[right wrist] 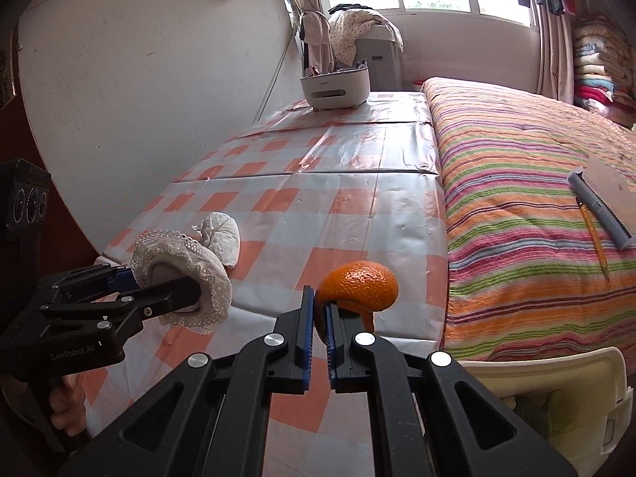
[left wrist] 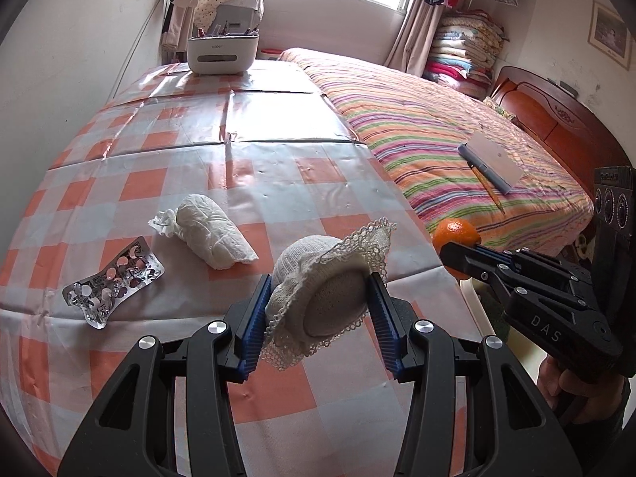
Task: Collect trash
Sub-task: 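Carry the lace hat with the left tool while the right tool carries the peel to the bin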
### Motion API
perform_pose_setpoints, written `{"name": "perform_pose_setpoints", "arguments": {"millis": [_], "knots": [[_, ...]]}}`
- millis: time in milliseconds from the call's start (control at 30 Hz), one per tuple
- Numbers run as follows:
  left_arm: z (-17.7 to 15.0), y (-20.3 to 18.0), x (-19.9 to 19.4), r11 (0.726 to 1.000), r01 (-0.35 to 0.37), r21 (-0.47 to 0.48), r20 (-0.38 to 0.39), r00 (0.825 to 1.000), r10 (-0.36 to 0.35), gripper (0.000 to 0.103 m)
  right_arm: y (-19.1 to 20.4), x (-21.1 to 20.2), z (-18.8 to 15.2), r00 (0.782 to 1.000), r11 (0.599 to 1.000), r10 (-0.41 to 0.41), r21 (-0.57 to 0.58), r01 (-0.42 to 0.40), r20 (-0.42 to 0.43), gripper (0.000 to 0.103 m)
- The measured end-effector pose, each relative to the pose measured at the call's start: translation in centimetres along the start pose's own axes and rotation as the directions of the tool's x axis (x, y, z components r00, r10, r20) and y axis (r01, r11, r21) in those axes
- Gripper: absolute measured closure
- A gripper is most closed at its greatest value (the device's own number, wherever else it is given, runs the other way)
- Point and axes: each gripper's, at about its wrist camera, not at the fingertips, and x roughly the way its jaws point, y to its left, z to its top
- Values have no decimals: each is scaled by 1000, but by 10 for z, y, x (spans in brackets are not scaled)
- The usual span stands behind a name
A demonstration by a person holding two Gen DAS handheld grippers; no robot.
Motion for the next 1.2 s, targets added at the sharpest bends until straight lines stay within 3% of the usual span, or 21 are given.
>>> {"name": "perform_pose_setpoints", "arguments": {"millis": [500,900,1200], "knots": [[-1,-58,13,994,74,77,-13,997,-73,57,-48,-56,-41,996,991,-72,115,66,50,97],[-6,-119,15,974,160,158,-27,987,-157,57,-85,-100,-62,985,973,-139,197,117,102,97],[-12,-156,17,956,217,195,-46,976,-212,56,-117,-115,-85,972,942,-227,267,202,66,97]]}}
